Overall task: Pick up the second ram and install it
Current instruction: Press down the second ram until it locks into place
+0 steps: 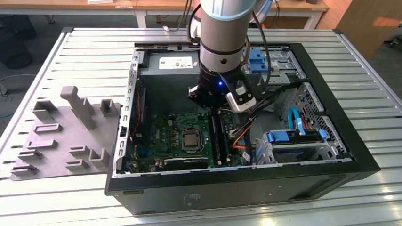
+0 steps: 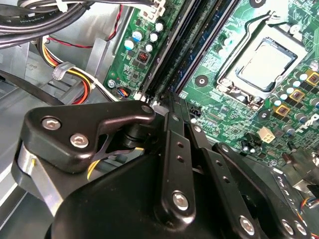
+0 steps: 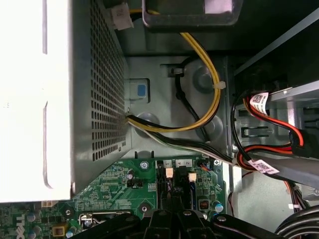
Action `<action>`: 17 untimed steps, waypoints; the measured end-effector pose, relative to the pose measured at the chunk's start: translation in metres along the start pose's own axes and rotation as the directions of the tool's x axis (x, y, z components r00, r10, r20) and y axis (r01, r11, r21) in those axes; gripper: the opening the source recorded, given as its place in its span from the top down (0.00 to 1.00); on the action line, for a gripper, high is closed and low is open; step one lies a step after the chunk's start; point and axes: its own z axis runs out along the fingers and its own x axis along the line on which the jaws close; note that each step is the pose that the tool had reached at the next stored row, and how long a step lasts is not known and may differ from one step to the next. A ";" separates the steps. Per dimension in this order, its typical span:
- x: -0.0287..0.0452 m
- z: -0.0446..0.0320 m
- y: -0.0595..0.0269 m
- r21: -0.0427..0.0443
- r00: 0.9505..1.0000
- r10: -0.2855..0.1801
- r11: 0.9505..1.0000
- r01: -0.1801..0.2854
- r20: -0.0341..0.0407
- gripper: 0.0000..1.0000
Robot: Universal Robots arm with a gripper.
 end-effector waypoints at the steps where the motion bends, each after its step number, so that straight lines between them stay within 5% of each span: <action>1: 0.0000 0.0009 -0.0001 0.000 1.000 0.000 1.000 0.000 0.000 0.89; 17: 0.0002 0.0053 -0.0004 0.000 1.000 0.000 1.000 0.000 0.000 0.89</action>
